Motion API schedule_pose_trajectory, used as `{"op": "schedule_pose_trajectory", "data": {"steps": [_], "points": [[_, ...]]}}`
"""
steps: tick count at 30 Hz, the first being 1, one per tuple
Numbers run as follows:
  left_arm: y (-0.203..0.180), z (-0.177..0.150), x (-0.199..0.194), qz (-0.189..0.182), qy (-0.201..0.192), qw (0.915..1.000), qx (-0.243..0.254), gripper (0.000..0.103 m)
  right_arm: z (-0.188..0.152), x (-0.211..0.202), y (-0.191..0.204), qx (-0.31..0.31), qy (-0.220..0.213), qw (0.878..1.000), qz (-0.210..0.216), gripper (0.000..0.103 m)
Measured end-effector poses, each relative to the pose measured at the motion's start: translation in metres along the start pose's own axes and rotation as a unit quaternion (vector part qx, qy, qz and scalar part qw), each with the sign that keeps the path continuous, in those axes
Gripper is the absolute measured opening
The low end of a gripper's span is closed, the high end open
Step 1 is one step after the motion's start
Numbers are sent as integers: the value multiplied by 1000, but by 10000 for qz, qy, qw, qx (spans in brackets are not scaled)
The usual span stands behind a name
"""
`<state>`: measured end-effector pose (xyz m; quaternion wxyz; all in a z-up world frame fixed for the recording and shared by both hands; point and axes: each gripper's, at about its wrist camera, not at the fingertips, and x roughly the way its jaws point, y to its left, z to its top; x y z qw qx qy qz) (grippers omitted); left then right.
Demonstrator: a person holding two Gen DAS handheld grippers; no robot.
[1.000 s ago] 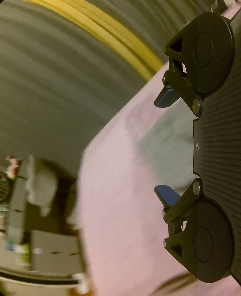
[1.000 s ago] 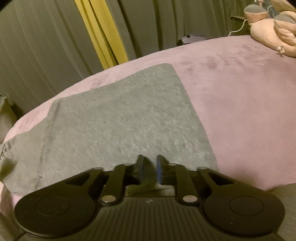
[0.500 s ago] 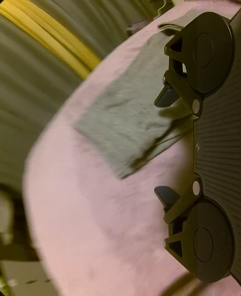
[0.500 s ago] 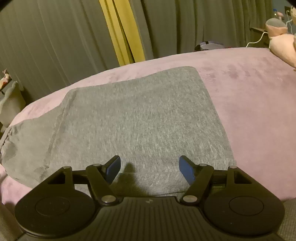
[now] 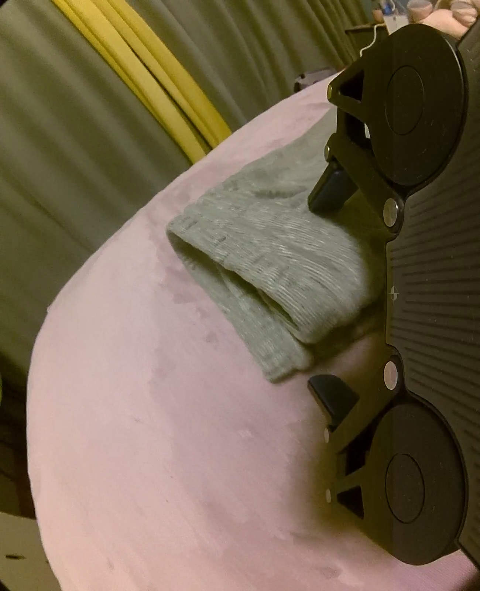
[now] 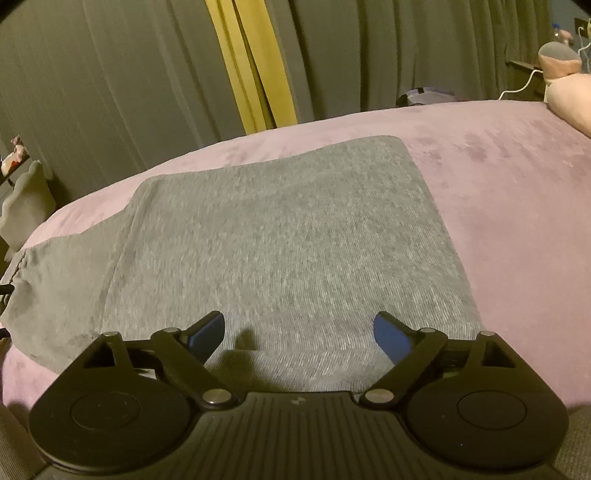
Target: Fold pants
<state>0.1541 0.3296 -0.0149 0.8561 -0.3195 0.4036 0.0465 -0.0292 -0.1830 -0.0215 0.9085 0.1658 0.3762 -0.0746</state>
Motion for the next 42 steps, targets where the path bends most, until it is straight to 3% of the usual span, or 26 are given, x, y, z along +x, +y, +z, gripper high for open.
{"op": "schedule_pose_trajectory", "data": {"steps": [4,6,9,11,14,17,21,25,31,36,38,40,42], "points": [[-8,5,4,176,-77,9998,-95,90,0,1,1,-3,-21,10000,-34,89],[-8,3,3,204,-190,9996,9,77,0,2,3,-20,-32,10000,-62,89],[1,-2,-1,-18,-325,9994,87,68,1,2,3,-40,-56,9999,-94,89],[8,-4,-1,-160,-359,9992,20,68,1,3,3,-75,-67,9999,-112,90],[5,-2,3,-88,-319,9994,91,77,1,4,5,-128,-76,9998,-133,93],[-1,2,1,70,-305,9995,23,70,1,5,7,-174,-78,9997,-174,93],[-19,-2,-21,50,-647,9967,489,46,3,0,4,-25,-168,9997,-173,93],[-57,-7,-57,-276,-1026,9896,966,43,5,-7,-5,224,-397,9987,-247,93],[-150,-31,-102,-895,-1398,9634,2103,43,8,-13,-14,506,-596,9966,-245,93],[-230,-88,-106,-1349,-1408,9337,3003,43,10,-19,-22,652,-733,9949,-243,93],[-258,-121,-98,-1445,-1287,9183,3453,43,11,-21,-26,710,-784,9941,-260,93],[-281,-162,-82,-1423,-1031,8973,4049,44,12,-21,-31,789,-807,9931,-304,89],[-294,-202,-61,-1301,-602,8773,4581,54,12,-22,-36,852,-786,9927,-329,87]]}}
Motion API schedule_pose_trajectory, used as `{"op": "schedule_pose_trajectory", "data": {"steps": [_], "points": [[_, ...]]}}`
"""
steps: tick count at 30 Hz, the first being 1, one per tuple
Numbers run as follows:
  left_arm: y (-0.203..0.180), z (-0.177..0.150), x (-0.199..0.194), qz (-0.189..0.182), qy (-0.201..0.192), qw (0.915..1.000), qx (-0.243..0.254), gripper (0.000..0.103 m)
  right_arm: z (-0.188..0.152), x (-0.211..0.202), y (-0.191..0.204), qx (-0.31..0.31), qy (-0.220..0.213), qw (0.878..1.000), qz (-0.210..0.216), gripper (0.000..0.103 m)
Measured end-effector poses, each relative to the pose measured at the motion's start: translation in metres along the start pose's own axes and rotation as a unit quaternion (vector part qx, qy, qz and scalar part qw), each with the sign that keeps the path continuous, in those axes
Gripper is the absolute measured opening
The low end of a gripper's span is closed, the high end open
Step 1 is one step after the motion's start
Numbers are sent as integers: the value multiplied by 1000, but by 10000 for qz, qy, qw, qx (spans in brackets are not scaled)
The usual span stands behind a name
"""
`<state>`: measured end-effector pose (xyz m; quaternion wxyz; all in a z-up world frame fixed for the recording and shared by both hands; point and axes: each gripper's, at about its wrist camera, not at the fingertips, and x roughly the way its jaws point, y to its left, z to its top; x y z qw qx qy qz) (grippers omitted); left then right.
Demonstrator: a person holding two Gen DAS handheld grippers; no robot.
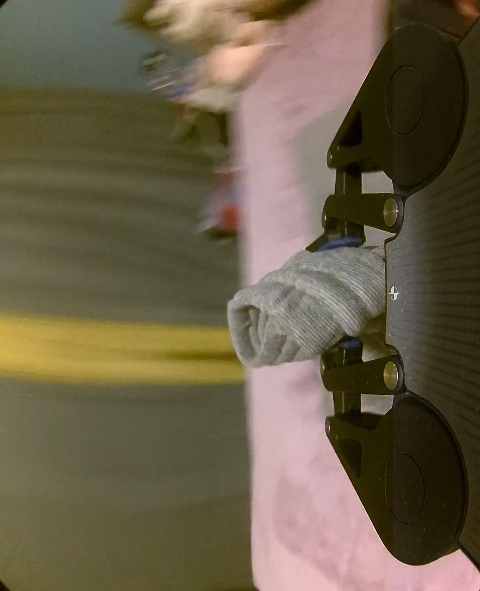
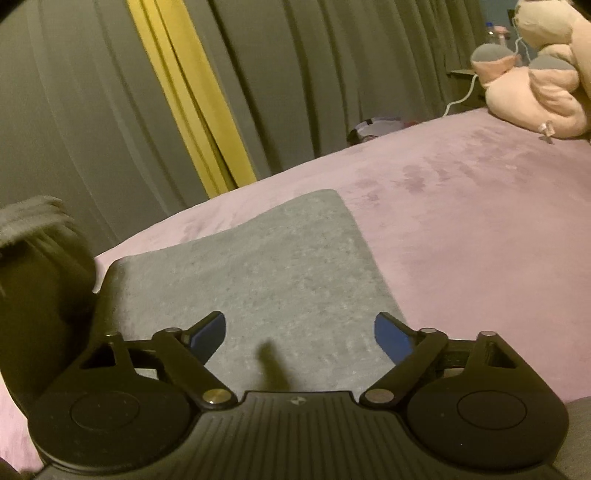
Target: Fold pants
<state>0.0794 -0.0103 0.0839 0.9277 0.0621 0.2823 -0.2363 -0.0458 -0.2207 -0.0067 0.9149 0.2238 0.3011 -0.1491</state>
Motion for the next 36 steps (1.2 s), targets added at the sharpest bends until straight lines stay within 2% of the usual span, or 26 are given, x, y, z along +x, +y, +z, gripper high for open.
{"op": "schedule_pose_trajectory", "data": {"steps": [2,4,7,8,9,11,14,16,17,19,21,22,23,26,28,32,36], "points": [[-24,-20,17,-268,504,9977,356,67,1,1,-4,57,32,10000,-71,81],[-32,-34,25,-476,964,9936,341,68,3,2,-8,129,73,9998,-98,73],[-19,-37,5,-505,783,9956,51,73,3,4,-12,184,104,9998,-53,73],[-11,-37,-5,-493,705,9962,-106,80,3,5,-11,184,109,9998,-38,73],[1,-34,-15,-451,607,9966,-325,84,3,5,-11,164,114,9998,-29,73],[30,-32,-33,-386,418,9951,-804,86,3,8,-10,125,144,9998,-41,73],[76,-31,-59,176,217,9880,-1517,91,3,9,-8,95,159,9998,-21,73],[105,-36,-70,554,138,9784,-1988,91,4,8,-7,155,181,9997,54,73],[122,-42,-75,730,167,9676,-2411,91,4,6,-6,230,199,9995,124,73],[139,-46,-74,992,328,9489,-2976,91,5,4,-3,386,213,9981,439,80],[149,-53,-73,1401,619,9342,-3221,90,4,5,4,493,358,9947,834,82],[152,-52,-73,1478,743,9319,-3227,90,3,8,10,469,454,9936,923,82],[152,-53,-72,1423,837,9335,-3184,90,1,11,16,384,554,9932,945,82],[142,-54,-64,976,973,9469,-2907,91,-4,19,35,104,800,9922,952,82],[138,-56,-57,899,1101,9500,-2781,91,-7,19,42,218,843,9898,1124,82],[140,-58,-47,757,1257,9462,-2883,91,-14,28,51,473,1159,9842,1251,82],[152,-69,-41,614,1252,9304,-3389,91,-20,34,45,1023,1319,9747,1488,88]]}}
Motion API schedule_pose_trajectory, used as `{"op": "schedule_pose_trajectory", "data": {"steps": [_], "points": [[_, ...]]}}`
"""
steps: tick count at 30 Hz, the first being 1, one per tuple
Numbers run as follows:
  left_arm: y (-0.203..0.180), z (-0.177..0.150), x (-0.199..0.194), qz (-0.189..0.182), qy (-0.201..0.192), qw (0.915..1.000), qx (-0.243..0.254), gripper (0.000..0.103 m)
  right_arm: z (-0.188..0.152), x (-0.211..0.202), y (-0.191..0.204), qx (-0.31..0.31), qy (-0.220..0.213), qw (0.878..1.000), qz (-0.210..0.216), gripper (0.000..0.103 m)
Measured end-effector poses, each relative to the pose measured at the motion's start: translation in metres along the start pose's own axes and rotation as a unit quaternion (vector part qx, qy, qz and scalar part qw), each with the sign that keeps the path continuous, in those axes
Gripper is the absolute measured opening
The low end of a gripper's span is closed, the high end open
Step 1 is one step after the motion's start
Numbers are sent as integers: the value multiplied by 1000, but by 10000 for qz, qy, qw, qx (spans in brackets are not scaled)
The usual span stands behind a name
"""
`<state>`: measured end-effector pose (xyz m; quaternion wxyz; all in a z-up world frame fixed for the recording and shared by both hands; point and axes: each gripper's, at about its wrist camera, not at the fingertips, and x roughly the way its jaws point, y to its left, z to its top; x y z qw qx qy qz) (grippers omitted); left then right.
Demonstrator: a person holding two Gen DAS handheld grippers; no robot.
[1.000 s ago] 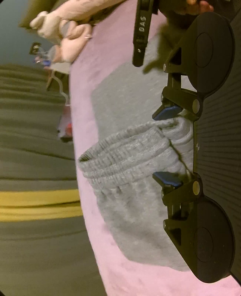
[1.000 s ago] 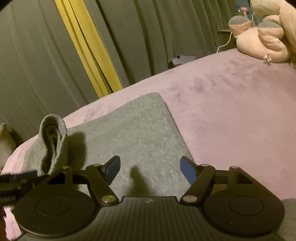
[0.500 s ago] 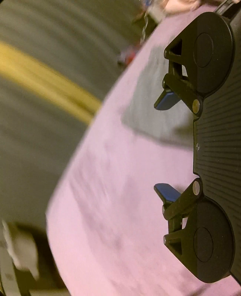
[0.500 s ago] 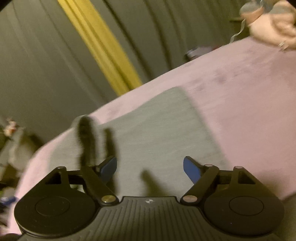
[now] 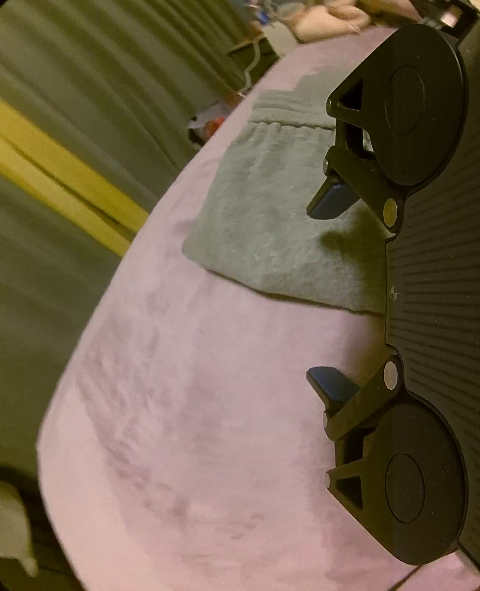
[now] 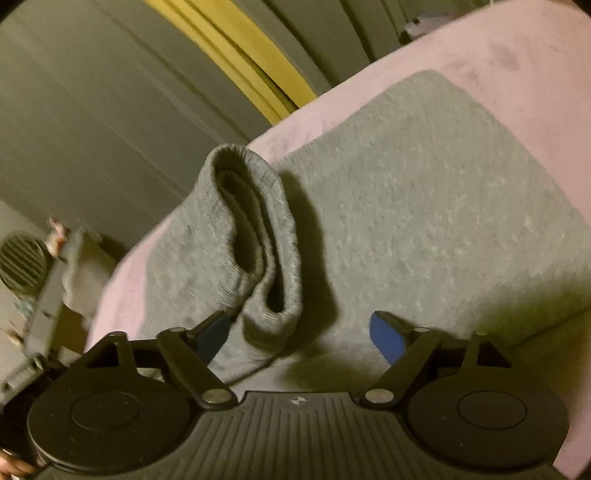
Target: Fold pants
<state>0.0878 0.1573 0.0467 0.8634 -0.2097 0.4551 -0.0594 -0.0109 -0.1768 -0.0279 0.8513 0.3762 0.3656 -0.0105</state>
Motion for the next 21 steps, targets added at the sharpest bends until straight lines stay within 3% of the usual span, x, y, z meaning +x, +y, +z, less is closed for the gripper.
{"op": "schedule_pose_trajectory", "data": {"steps": [4,10,11,12,13,15,18,21], "points": [[4,0,2,15,65,9999,-150,91,2,6,1,283,36,9992,277,93],[-2,-1,3,192,144,9997,8,91,3,29,18,198,58,9994,272,92],[-1,-1,3,200,150,9997,2,91,3,32,21,165,60,9994,293,89],[-1,-1,4,212,152,9997,-3,91,4,35,23,137,76,9994,314,73],[-1,-1,4,216,155,9996,-6,91,4,39,25,149,102,9992,359,64],[-1,-1,4,226,171,9996,-4,91,5,45,25,334,166,9985,397,68],[-1,-1,6,240,203,9995,-8,91,7,48,24,565,175,9967,548,85],[-1,-1,6,243,231,9994,-9,91,9,52,28,622,151,9966,518,87]]}}
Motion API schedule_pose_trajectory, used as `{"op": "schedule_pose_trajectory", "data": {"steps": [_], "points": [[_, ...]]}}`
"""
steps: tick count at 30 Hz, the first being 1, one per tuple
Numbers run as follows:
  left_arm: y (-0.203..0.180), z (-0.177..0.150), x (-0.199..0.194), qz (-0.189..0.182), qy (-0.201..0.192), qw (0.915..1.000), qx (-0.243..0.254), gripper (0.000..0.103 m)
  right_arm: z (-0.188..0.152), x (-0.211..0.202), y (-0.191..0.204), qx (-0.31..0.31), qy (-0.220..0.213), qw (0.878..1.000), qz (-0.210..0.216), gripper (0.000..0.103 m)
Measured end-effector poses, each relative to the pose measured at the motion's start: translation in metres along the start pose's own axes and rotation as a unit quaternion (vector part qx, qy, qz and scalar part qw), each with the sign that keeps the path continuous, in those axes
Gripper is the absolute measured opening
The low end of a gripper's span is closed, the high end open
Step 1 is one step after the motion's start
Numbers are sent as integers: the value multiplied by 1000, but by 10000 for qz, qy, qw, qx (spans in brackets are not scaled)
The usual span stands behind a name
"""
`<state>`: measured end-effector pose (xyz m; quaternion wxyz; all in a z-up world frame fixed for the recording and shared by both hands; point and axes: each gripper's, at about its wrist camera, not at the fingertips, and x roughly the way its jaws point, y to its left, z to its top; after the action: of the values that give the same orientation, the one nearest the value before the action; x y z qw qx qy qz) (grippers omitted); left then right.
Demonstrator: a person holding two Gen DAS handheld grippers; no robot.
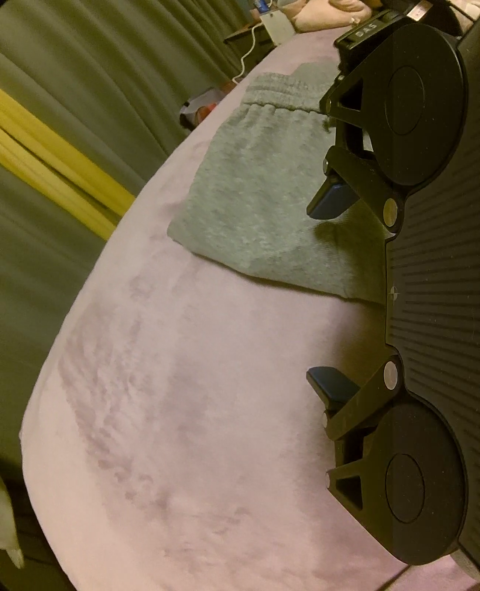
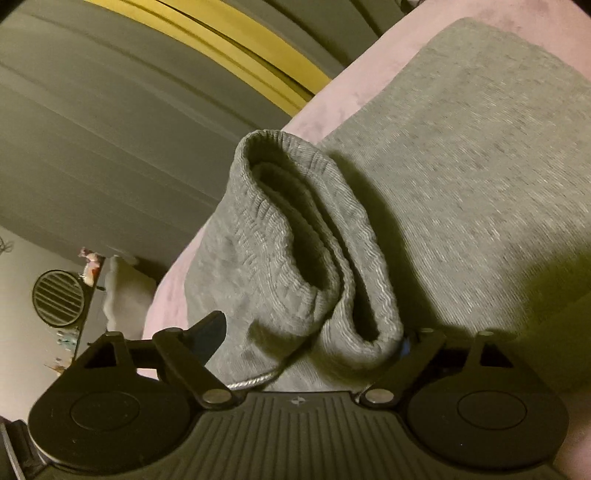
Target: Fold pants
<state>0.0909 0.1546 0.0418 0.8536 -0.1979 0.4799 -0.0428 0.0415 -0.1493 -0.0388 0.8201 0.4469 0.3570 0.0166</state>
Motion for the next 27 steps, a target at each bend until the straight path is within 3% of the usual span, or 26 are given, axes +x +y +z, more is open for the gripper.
{"op": "schedule_pose_trajectory", "data": {"steps": [2,3,4,5,8,10,14,19,23,27], "points": [[0,0,1,0,23,10000,-3,91,1,6,4,-95,16,9999,-114,87],[1,0,1,0,35,10000,-8,91,1,9,7,-156,12,9997,-199,81],[1,0,2,-3,44,10000,-14,91,0,10,8,-196,-13,9994,-290,64],[2,0,2,-9,54,10000,-29,91,1,13,11,-229,-30,9990,-374,55],[2,-1,2,-27,63,10000,-63,91,1,12,20,-301,-39,9989,-367,45],[3,-1,2,-91,58,9999,-73,91,3,5,35,-468,-131,9986,-196,43],[1,-3,-4,-277,-66,9996,-2,91,19,-15,63,-195,-396,9970,637,41],[-1,-7,-10,-422,-163,9989,95,91,42,-55,84,-168,-924,9865,1342,40],[-1,-5,-8,-421,-124,9990,96,91,58,-90,73,-124,-1346,9818,1336,40],[-2,-4,-6,-408,-67,9991,95,91,60,-111,43,30,-1550,9834,939,40]]}}
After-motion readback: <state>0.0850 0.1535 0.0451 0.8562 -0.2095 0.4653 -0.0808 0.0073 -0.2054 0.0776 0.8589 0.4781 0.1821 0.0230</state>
